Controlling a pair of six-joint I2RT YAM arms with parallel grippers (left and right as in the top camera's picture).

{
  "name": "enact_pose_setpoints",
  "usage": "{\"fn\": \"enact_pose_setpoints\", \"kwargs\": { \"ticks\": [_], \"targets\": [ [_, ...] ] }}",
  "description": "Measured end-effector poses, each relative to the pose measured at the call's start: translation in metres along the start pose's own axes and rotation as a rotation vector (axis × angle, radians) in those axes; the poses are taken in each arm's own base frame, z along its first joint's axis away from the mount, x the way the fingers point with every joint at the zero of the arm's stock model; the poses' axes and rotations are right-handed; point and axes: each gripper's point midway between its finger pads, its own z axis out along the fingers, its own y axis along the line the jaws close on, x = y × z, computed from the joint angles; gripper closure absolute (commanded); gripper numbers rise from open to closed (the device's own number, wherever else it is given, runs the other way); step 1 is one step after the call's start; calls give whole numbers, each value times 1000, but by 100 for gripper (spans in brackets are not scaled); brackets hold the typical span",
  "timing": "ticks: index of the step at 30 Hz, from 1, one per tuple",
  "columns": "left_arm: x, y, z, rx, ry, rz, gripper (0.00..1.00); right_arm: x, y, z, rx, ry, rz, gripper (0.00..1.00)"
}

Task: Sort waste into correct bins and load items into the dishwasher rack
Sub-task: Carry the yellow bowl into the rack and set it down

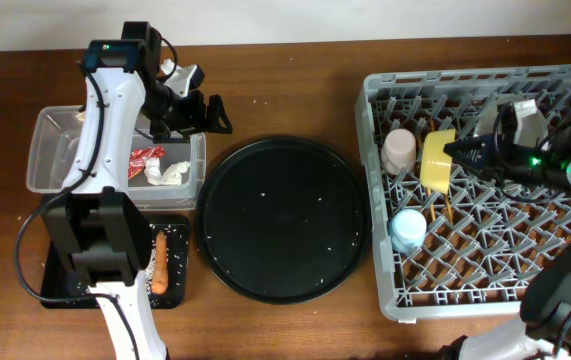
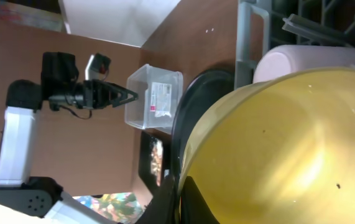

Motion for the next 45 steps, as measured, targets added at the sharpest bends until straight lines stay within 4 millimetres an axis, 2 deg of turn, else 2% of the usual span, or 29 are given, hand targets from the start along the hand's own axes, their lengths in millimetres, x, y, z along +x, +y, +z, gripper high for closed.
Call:
{"fn": "enact_pose_setpoints", "kwargs": {
  "ticks": [2,4,5,6,7,9,12,14,16,18,21,23,25,26,27,29,30,31,32,33,35,37,40,41,43,45],
  "targets": [
    [0,0,0,0,0,0,1,-8,-12,-9,-50,-41,61,96],
    [0,0,0,0,0,0,1,-10,-23,-28,-17,-83,109,86],
    [0,0,0,0,0,0,1,-7,-30,-33,16,-78,137,81],
    [0,0,0,0,0,0,1,1,-39,-39,72,-60,186,68],
    [0,0,0,0,0,0,1,4,-43,-40,93,-51,192,64],
    [0,0,0,0,0,0,1,11,-55,-41,167,-19,225,50],
    [0,0,0,0,0,0,1,29,-70,-49,280,41,316,41],
    [0,0,0,0,0,0,1,35,-90,-70,391,29,389,38],
    [0,0,0,0,0,0,1,33,-103,-108,535,-40,458,37],
    [0,0,0,0,0,0,1,29,-96,-126,643,-73,459,36],
    [0,0,0,0,0,0,1,27,-65,-137,714,-125,390,32],
    [0,0,0,0,0,0,1,27,-44,-130,749,-125,307,32],
    [0,0,0,0,0,0,1,25,-36,-122,813,-104,223,31],
    [0,0,0,0,1,-1,1,24,-33,-110,852,-65,166,26],
    [0,0,0,0,0,0,1,21,-36,-107,917,-49,129,18],
    [0,0,0,0,0,0,1,1,-49,-123,1079,-146,121,19],
    [0,0,0,0,-1,0,1,-12,-53,-135,1109,-214,119,26],
    [0,0,0,0,0,0,1,-29,-59,-161,1146,-330,134,32],
    [0,0,0,0,0,0,1,-38,-64,-185,1161,-418,157,32],
    [0,0,0,0,0,0,1,-46,-66,-200,1167,-486,167,29],
    [0,0,0,0,-1,1,1,-61,-78,-216,1165,-557,177,29],
    [0,0,0,0,0,0,1,-68,-122,-217,1129,-538,260,30],
    [0,0,0,0,0,0,1,-65,-173,-203,1108,-463,343,31],
    [0,0,0,0,0,0,1,-65,-178,-202,1108,-458,347,31],
    [0,0,0,0,0,0,1,-65,-179,-203,1112,-462,347,39],
    [0,0,0,0,0,0,1,-66,-179,-205,1121,-467,348,43]
  ]
}}
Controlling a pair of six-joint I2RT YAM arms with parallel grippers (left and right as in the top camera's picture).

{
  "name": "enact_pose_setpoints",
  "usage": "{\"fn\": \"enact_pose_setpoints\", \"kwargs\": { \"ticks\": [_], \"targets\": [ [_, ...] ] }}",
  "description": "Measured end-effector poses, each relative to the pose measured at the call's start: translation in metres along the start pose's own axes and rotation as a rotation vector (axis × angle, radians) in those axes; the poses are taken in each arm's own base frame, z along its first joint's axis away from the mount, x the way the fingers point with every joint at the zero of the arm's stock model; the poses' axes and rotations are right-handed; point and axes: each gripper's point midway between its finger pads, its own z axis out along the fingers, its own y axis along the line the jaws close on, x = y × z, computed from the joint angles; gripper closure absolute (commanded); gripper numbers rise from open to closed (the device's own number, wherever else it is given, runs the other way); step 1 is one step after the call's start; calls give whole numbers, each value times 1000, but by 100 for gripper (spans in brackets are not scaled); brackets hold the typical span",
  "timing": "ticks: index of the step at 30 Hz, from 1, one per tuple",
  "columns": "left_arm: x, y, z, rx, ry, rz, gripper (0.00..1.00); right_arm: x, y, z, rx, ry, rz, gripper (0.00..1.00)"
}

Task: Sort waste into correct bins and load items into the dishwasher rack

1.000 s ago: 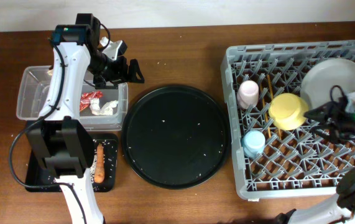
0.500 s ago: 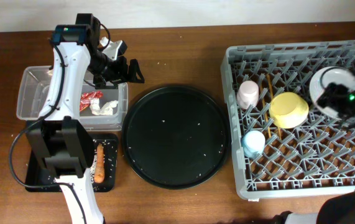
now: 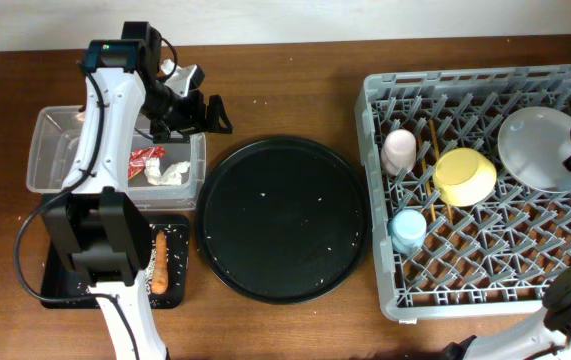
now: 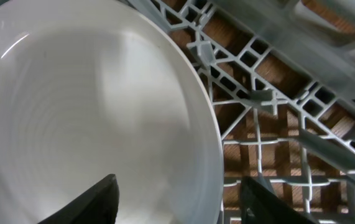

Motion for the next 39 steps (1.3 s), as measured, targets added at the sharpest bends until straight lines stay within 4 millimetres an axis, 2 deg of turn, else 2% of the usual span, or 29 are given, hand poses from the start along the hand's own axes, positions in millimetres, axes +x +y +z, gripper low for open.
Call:
{"fn": "enact_pose_setpoints", "kwargs": {
  "ticks": [2,4,5,9,10,13,15,16,17,18,19,21,26,28,29,30,31,32,33,36,38,39],
  "targets": [
    [0,0,0,0,0,0,1,-7,-1,1,10,-30,-4,46],
    [0,0,0,0,0,0,1,-11,-2,8,10,-40,-8,69],
    [0,0,0,0,0,0,1,-13,-3,14,9,-43,-9,75],
    [0,0,0,0,0,0,1,-16,-8,17,35,-51,-5,75],
    [0,0,0,0,0,0,1,-17,-10,16,45,-56,-4,64],
    [0,0,0,0,0,0,1,-18,-10,17,49,-61,-6,62],
    [0,0,0,0,0,0,1,-16,-11,25,46,-47,-3,69],
    [0,0,0,0,0,0,1,-14,-10,31,34,-34,-2,70],
    [0,0,0,0,0,0,1,-13,-8,33,17,-26,0,93],
    [0,0,0,0,0,0,1,-12,-7,35,7,-19,2,96],
    [0,0,0,0,0,0,1,-11,-6,36,-8,-12,8,96],
    [0,0,0,0,0,0,1,-21,0,29,-50,-37,15,96],
    [0,0,0,0,0,0,1,-21,14,16,-115,-15,6,96],
    [0,0,0,0,0,0,1,-35,29,-21,-154,-96,-57,96],
    [0,0,0,0,0,0,1,-38,31,-30,-155,-119,-72,96],
    [0,0,0,0,0,0,1,-42,38,-61,-164,-176,-98,96],
    [0,0,0,0,0,0,1,-44,43,-77,-156,-211,-139,96],
    [0,0,0,0,0,0,1,-43,51,-88,-119,-242,-197,96],
    [0,0,0,0,0,0,1,-42,55,-91,-95,-251,-224,96],
    [0,0,0,0,0,0,1,-4,133,-108,47,-296,-699,96],
    [0,0,0,0,0,0,1,9,158,-114,215,-325,-988,96],
    [0,0,0,0,0,0,1,8,172,-122,319,-370,-1124,96]
  ]
}}
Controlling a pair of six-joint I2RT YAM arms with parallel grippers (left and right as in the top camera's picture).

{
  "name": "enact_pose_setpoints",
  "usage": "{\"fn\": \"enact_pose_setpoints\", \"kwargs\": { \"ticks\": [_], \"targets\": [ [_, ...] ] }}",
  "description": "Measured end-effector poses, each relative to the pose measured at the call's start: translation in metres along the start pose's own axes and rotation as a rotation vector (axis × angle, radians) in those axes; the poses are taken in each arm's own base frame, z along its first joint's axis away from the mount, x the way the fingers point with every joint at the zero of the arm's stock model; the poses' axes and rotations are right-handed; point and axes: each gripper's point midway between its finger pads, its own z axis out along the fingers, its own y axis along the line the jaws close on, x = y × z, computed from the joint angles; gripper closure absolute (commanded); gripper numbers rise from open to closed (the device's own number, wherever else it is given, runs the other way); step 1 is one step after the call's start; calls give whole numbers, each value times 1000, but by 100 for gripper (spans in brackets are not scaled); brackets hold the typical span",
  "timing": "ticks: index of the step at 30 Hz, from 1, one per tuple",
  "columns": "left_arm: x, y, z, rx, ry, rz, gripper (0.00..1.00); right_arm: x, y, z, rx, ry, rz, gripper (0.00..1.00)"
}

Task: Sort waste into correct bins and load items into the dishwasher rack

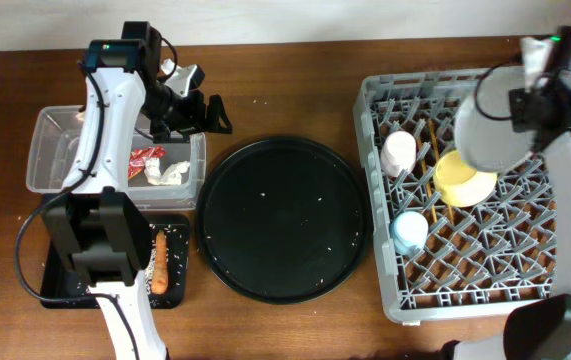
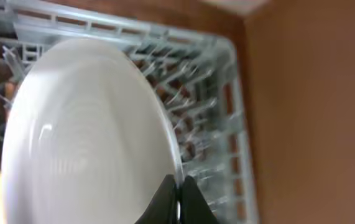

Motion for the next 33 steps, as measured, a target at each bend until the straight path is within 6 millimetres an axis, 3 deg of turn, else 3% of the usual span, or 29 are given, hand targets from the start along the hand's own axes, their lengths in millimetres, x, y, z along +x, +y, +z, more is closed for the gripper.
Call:
{"fn": "enact_pose_setpoints", "kwargs": {
  "ticks": [1,3,6,11,17,22,27,28,29,30,33],
  "targets": [
    [0,0,0,0,0,0,1,-7,0,-5,52,-3,-79,96],
    [0,0,0,0,1,-1,1,-16,-25,-14,226,20,-208,96],
    [0,0,0,0,0,0,1,-14,-52,-23,368,89,-286,96],
    [0,0,0,0,0,0,1,9,-25,-12,248,153,-395,96],
    [0,0,0,0,0,0,1,-4,-33,-11,297,116,-435,96],
    [0,0,0,0,0,0,1,21,-26,10,244,168,-472,96],
    [0,0,0,0,0,0,1,19,-12,15,172,127,-493,96],
    [0,0,0,0,0,0,1,20,-9,16,161,126,-498,68],
    [0,0,0,0,0,0,1,22,-6,18,151,128,-502,60],
    [0,0,0,0,0,0,1,22,-4,20,147,129,-506,53],
    [0,0,0,0,0,0,1,22,-3,20,142,127,-510,48]
  ]
}}
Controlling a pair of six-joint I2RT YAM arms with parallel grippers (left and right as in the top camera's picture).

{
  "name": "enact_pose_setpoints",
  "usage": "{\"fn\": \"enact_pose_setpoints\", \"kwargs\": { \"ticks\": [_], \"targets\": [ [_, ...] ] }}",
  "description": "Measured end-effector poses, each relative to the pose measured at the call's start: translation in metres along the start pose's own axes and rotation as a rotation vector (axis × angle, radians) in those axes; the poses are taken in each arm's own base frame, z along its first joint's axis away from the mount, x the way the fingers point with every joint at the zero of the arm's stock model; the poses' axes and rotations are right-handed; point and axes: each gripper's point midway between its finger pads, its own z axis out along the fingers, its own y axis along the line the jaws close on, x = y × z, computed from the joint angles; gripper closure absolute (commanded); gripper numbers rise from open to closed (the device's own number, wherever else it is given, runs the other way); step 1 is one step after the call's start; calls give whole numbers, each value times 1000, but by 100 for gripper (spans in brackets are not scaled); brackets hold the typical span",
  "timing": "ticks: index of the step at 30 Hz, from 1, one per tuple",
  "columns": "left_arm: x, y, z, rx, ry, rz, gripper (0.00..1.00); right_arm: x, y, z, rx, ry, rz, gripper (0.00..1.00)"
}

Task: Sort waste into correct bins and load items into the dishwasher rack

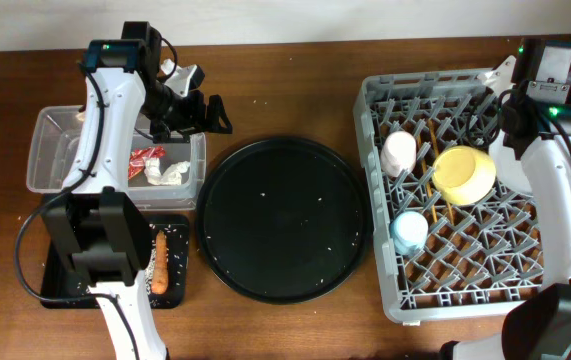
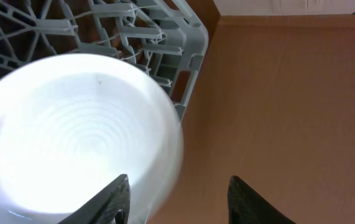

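Note:
A white plate (image 2: 78,137) fills the left of the right wrist view, beside the far corner of the grey dishwasher rack (image 2: 183,37). My right gripper (image 2: 177,202) is open, its fingers wide apart with the plate's rim between them. Overhead, the right gripper (image 1: 513,108) reaches into the rack's (image 1: 385,290) far right part. The rack also holds a yellow bowl (image 1: 463,175), a pale cup (image 1: 399,150), a blue cup (image 1: 408,230) and chopsticks (image 1: 430,150). My left gripper (image 1: 213,113) hangs shut and empty by the clear bin (image 1: 55,150).
A big black round tray (image 1: 283,218) lies mid-table. The clear bin holds a red wrapper (image 1: 147,155) and crumpled white waste (image 1: 170,175). A small black tray (image 1: 65,285) at the front left holds a carrot (image 1: 160,262).
My right gripper was shut on the white plate's rim, holding it above the bowl. Now it is open and the plate sits by the rack's far right corner. The left arm has not moved.
My right gripper was first at the yellow bowl in the rack. Then the bowl lay free and the gripper was open at the white plate on the rack's right. Then it held the plate lifted over the rack, and now it has let go.

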Motion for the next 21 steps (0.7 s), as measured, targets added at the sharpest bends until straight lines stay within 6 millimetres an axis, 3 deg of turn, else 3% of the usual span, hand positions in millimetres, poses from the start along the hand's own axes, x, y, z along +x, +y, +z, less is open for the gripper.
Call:
{"fn": "enact_pose_setpoints", "kwargs": {
  "ticks": [2,4,6,8,9,11,12,13,14,17,18,21],
  "targets": [
    [0,0,0,0,0,0,1,-4,2,0,-15,-22,26,52],
    [0,0,0,0,0,0,1,-5,3,0,-20,-31,49,45],
    [0,0,0,0,0,0,1,-4,2,5,-43,-51,241,37],
    [0,0,0,0,0,0,1,21,9,24,-195,-71,520,29],
    [0,0,0,0,0,0,1,61,3,45,-328,-96,807,30],
    [0,0,0,0,1,0,1,97,-10,56,-471,-182,1130,30],
    [0,0,0,0,0,0,1,124,-12,66,-518,-184,1269,33],
    [0,0,0,0,0,0,1,139,-7,76,-583,-187,1355,42],
    [0,0,0,0,0,0,1,140,9,90,-690,-191,1415,50],
    [0,0,0,0,0,0,1,122,63,126,-941,-146,1491,58],
    [0,0,0,0,0,0,1,112,69,129,-993,-173,1493,59],
    [0,0,0,0,0,0,1,110,69,130,-992,-171,1492,61]
  ]
}}
